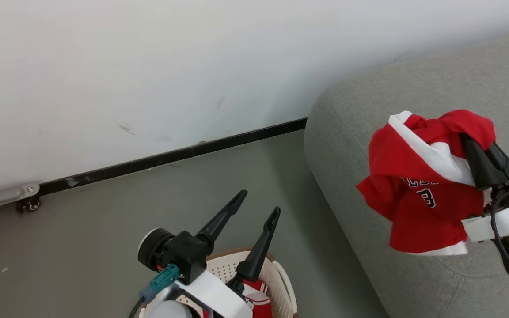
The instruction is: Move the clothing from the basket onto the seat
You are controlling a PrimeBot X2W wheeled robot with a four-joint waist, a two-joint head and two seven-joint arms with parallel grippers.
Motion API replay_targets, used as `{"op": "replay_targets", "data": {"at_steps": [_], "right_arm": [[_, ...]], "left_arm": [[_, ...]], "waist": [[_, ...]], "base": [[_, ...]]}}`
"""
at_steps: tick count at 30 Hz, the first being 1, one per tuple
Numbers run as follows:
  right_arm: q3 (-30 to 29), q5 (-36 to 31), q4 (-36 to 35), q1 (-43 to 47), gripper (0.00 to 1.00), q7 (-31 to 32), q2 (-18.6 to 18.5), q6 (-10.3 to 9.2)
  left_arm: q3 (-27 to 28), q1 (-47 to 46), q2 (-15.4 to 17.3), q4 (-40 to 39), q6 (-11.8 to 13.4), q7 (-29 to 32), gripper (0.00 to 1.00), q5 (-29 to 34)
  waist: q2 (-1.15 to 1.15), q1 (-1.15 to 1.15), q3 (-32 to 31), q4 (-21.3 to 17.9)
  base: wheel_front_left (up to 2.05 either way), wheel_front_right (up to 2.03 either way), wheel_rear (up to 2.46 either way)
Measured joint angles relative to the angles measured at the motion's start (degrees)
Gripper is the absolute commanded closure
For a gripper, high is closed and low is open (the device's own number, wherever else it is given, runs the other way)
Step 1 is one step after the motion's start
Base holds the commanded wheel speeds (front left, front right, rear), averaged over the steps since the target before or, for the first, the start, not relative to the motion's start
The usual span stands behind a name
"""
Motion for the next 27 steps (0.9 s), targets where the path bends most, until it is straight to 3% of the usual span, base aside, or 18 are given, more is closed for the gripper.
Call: {"op": "replay_targets", "data": {"at_steps": [15, 27], "right_arm": [[-5.0, -1.1, -2.2, 6.5, 1.0, 0.0, 0.4, 0.0], [-5.4, -1.2, -1.6, 8.4, 1.0, 0.0, 0.7, 0.0]], "left_arm": [[-3.5, 0.5, -0.5, -0.3, -0.5, 0.0, 0.0, -1.3], [-3.7, 1.7, -0.3, -1.0, -0.5, 0.0, 0.0, -1.3]], "waist": [[0.0, 0.0, -0.9, -5.0], [0.0, 0.0, -1.0, -7.9]], "base": [[0.0, 0.0, 0.0], [0.0, 0.0, 0.0]]}}
